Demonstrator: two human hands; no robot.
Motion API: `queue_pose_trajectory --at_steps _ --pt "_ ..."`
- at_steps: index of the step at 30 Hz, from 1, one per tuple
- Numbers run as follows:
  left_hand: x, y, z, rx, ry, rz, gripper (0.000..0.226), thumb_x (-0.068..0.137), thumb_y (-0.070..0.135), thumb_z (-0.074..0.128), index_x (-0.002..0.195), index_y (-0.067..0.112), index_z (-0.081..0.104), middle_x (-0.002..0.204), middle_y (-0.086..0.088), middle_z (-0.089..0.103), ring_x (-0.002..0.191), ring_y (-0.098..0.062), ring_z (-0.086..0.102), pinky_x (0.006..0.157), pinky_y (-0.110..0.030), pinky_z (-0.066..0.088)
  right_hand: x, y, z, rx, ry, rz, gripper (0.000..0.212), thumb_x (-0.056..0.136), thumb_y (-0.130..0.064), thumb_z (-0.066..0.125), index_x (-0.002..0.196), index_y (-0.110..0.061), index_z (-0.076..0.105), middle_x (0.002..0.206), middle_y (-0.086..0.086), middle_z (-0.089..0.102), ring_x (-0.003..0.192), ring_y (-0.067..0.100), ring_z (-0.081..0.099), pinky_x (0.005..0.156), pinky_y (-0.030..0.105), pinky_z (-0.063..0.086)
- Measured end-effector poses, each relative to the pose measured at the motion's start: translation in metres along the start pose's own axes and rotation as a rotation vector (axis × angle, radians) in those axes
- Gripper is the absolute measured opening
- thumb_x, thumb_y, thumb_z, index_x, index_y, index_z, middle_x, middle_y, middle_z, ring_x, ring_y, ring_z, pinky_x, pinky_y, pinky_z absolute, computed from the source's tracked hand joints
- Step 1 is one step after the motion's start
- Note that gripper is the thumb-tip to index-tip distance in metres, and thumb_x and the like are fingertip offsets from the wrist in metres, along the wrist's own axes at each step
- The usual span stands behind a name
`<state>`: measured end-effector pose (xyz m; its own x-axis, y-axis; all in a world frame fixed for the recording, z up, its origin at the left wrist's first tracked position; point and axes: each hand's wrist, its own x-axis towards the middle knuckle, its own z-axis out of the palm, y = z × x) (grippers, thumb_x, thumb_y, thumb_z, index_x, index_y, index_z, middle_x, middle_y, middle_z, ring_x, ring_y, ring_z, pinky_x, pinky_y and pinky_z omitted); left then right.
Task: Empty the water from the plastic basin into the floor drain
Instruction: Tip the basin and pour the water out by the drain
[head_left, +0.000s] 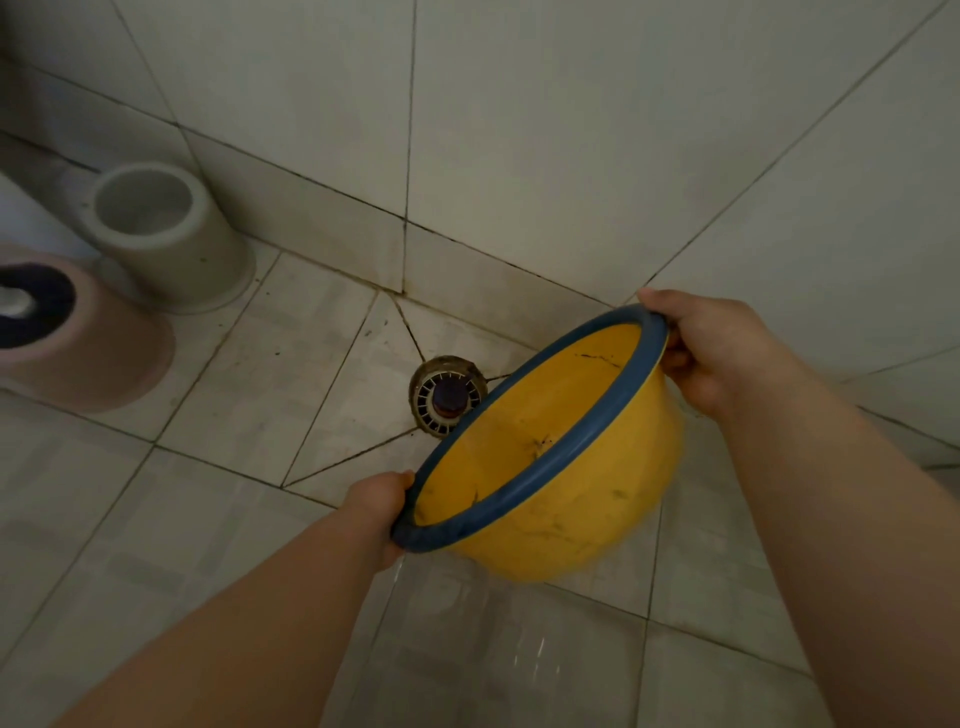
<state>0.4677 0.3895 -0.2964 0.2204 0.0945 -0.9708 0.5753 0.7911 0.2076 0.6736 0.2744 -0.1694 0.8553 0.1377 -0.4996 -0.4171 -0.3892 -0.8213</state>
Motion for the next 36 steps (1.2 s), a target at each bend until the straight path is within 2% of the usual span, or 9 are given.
queue_pose_trajectory --at_steps 5,9,14,19,24,32,36 --pt "0.003 0.002 -0.001 -0.012 -0.036 -0.036 0.051 0.104 0.026 0.023 0.146 -0.004 0.028 0.154 -0.017 0.03 0.141 -0.031 0.03 0.116 -0.039 0.023 0.002 -0.005 0.006 -0.006 -0.03 -0.018 0.026 0.083 -0.017 0.065 0.062 -0.014 0.049 0.057 0.001 0.035 0.035 0.006 0.03 0.032 0.017 0.026" --pt "0.004 0.003 -0.003 -0.014 -0.048 -0.033 0.051 0.104 0.026 0.025 0.145 -0.003 0.03 0.153 -0.017 0.032 0.14 -0.031 0.032 0.116 -0.038 0.024 0.004 -0.008 0.009 -0.011 -0.046 -0.022 0.027 0.083 -0.018 0.065 0.062 -0.014 0.048 0.057 0.001 0.034 0.035 0.006 0.03 0.032 0.017 0.026" --pt "0.003 0.003 -0.005 0.001 -0.037 -0.01 0.049 0.103 0.025 0.028 0.143 -0.003 0.035 0.151 -0.018 0.037 0.138 -0.032 0.036 0.115 -0.039 0.028 0.004 -0.012 0.014 -0.017 -0.059 -0.023 0.028 0.083 -0.018 0.064 0.062 -0.014 0.047 0.058 0.001 0.033 0.045 0.009 0.029 0.032 0.017 0.026" --pt "0.004 -0.001 -0.002 0.001 -0.046 0.011 0.047 0.104 0.022 0.028 0.14 -0.006 0.036 0.151 -0.02 0.036 0.138 -0.033 0.036 0.112 -0.039 0.028 0.002 -0.015 0.017 -0.034 -0.08 -0.037 0.022 0.084 -0.018 0.064 0.066 -0.013 0.051 0.06 0.001 0.036 0.041 0.007 0.032 0.032 0.016 0.027" --pt "0.007 -0.001 0.001 0.007 -0.045 -0.002 0.048 0.104 0.021 0.026 0.141 -0.008 0.033 0.153 -0.021 0.03 0.141 -0.033 0.031 0.114 -0.038 0.024 -0.001 -0.022 0.021 -0.049 -0.083 -0.047 0.022 0.083 -0.017 0.064 0.066 -0.013 0.051 0.061 0.001 0.036 0.047 0.008 0.031 0.032 0.016 0.027" --pt "0.015 -0.002 -0.004 -0.054 -0.085 -0.003 0.047 0.103 0.024 0.03 0.141 -0.004 0.037 0.149 -0.02 0.039 0.137 -0.033 0.038 0.113 -0.04 0.028 -0.006 -0.031 0.028 -0.043 -0.117 -0.06 0.021 0.083 -0.017 0.064 0.067 -0.014 0.051 0.06 0.0 0.035 0.037 0.005 0.032 0.033 0.015 0.026" --pt "0.016 -0.005 -0.004 -0.06 -0.059 0.009 0.044 0.102 0.024 0.033 0.134 -0.004 0.045 0.141 -0.019 0.05 0.13 -0.034 0.047 0.106 -0.04 0.037 -0.008 -0.033 0.028 -0.041 -0.13 -0.069 0.019 0.083 -0.016 0.064 0.069 -0.013 0.051 0.061 0.0 0.036 0.04 0.005 0.032 0.033 0.015 0.026"
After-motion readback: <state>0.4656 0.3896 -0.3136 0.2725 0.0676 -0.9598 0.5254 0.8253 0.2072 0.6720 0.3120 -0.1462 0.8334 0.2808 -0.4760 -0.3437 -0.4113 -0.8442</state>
